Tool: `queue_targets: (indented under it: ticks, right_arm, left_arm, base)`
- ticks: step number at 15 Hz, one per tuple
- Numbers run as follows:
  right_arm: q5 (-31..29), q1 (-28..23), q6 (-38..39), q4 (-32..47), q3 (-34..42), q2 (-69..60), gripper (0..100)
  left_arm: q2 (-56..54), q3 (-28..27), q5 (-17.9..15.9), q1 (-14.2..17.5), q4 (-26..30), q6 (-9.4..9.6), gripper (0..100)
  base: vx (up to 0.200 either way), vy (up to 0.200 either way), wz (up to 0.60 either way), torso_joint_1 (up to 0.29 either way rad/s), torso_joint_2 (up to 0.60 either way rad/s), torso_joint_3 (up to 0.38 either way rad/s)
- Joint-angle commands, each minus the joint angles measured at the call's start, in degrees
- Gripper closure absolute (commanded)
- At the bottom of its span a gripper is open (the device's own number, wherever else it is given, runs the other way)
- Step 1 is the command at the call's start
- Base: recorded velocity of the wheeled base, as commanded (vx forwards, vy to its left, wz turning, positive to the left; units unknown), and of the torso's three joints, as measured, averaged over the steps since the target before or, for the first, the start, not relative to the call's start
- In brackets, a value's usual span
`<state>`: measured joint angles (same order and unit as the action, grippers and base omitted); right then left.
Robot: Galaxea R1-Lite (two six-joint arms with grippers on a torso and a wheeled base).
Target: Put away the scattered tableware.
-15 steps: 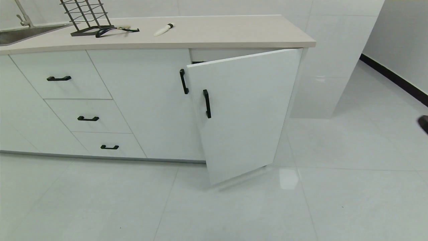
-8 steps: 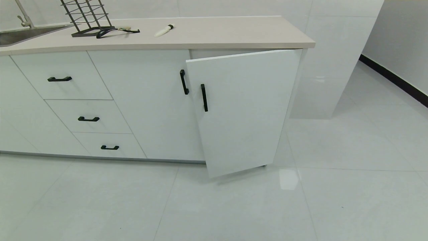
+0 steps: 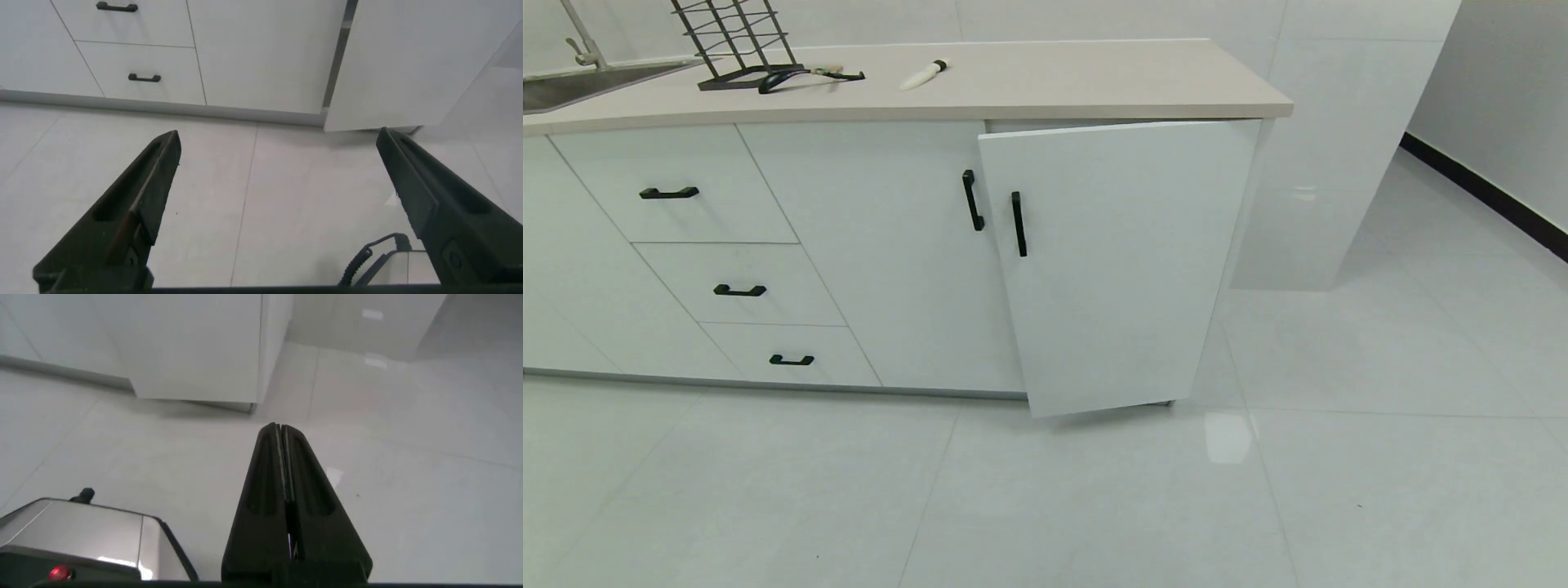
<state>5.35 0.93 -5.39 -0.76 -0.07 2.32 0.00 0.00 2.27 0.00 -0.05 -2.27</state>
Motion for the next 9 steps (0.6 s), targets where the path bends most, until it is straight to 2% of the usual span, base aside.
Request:
queue_targets:
  ticks: [1,5,9]
  right_arm:
    - [-0.2,-0.8,0.1,0.1,0.1,-2.3,100]
    - [-0.2,-0.8,0.3,0.1,0.1,-2.3,100]
    - [-0.2,-0.8,0.3,0.1,0.1,-2.3,100]
  left_arm:
    - [0.0,0.0,0.0,0.0,0.0,-0.11,0]
    - [0.0,0.0,0.0,0.0,0.0,-0.11,0]
    - [0.0,0.0,0.0,0.0,0.0,-0.11,0]
  base:
    - [0.2,0.0,0.0,0.002,0.0,-0.002]
    - [0.2,0.0,0.0,0.002,0.0,0.006]
    - [0.2,0.2,0.0,0.005,0.0,0.002]
